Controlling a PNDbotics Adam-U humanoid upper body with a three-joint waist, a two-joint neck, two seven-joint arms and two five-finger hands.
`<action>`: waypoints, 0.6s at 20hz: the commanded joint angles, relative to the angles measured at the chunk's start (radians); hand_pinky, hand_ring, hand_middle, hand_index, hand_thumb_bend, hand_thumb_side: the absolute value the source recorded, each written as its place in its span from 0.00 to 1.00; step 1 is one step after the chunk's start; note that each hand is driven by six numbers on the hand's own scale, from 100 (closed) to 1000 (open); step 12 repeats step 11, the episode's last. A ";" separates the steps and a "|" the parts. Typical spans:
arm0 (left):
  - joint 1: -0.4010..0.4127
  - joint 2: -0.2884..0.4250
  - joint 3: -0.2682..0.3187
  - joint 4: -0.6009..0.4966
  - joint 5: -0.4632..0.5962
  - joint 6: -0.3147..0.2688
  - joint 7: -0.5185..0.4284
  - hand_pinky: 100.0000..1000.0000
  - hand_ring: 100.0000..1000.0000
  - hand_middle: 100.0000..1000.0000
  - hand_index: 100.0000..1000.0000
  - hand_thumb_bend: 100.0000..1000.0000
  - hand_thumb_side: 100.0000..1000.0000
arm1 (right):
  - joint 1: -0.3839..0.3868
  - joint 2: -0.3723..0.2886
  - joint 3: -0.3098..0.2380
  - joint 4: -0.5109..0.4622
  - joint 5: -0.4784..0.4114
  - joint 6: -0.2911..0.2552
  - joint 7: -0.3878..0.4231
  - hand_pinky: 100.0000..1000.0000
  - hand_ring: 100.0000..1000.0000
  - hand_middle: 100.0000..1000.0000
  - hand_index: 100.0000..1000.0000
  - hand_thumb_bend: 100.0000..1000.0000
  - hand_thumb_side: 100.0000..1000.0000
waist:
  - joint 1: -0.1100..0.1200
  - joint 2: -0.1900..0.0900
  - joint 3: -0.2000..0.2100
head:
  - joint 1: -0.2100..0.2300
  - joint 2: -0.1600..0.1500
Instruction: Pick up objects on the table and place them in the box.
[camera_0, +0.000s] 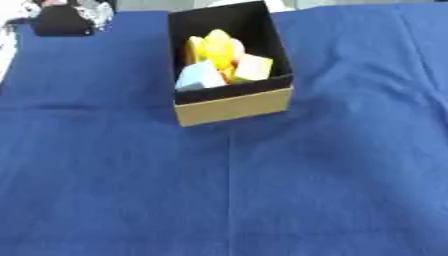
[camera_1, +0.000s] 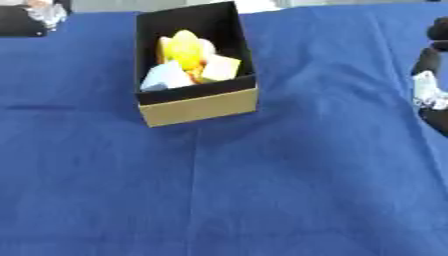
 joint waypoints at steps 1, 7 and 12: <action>0.044 -0.004 0.097 -0.099 0.055 0.010 0.055 0.73 0.58 0.53 0.78 0.00 0.48 | 0.001 -0.009 -0.020 -0.015 0.011 -0.011 -0.021 0.70 0.72 0.63 0.73 0.00 0.07 | -0.009 -0.027 0.010 | -0.020 0.006; 0.194 -0.089 0.247 -0.250 0.148 0.034 0.148 0.73 0.58 0.53 0.79 0.00 0.59 | -0.001 0.015 -0.026 -0.015 0.009 -0.042 -0.056 0.70 0.72 0.63 0.73 0.00 0.13 | -0.030 -0.021 0.035 | -0.032 -0.007; 0.292 -0.170 0.332 -0.348 0.208 0.048 0.208 0.73 0.58 0.54 0.79 0.00 0.68 | -0.006 0.049 -0.014 -0.015 -0.009 -0.061 -0.078 0.70 0.72 0.64 0.74 0.00 0.21 | -0.038 -0.015 0.032 | -0.026 -0.012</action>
